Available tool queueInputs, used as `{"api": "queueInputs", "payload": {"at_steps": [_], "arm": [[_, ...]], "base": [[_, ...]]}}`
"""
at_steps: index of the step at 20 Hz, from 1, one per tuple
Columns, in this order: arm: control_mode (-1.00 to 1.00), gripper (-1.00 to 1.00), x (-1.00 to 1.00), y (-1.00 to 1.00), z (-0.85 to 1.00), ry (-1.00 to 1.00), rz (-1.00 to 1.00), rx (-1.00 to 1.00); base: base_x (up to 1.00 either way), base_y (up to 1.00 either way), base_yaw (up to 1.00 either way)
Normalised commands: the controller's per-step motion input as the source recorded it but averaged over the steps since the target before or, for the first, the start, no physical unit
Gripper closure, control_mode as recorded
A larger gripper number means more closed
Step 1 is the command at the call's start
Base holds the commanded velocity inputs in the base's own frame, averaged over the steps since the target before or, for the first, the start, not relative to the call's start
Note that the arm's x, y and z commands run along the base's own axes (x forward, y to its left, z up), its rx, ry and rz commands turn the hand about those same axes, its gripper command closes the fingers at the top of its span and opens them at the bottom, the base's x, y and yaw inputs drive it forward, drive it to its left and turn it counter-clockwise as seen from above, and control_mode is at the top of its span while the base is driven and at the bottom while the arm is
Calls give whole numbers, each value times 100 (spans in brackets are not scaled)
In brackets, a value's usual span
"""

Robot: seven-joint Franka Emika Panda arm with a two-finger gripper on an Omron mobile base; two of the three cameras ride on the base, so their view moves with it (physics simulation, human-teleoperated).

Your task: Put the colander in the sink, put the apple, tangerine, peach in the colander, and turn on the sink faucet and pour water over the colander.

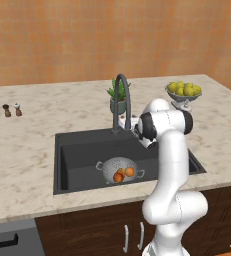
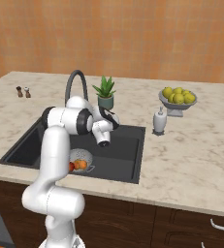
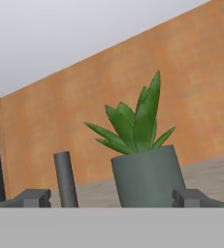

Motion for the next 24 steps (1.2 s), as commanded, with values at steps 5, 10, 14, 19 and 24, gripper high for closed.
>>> {"api": "queueInputs", "payload": {"at_steps": [5,10,14,19,24], "arm": [[-100,-100,10,0,0,0,0,0],[-100,-100,6,0,0,2,0,0],[-100,-100,2,-4,0,0,0,0],[-100,-100,0,-56,0,0,0,0],[-100,-100,0,-90,0,0,0,0]], "base": [[0,0,0],[0,0,0],[0,0,0],[0,0,0],[0,0,0]]}}
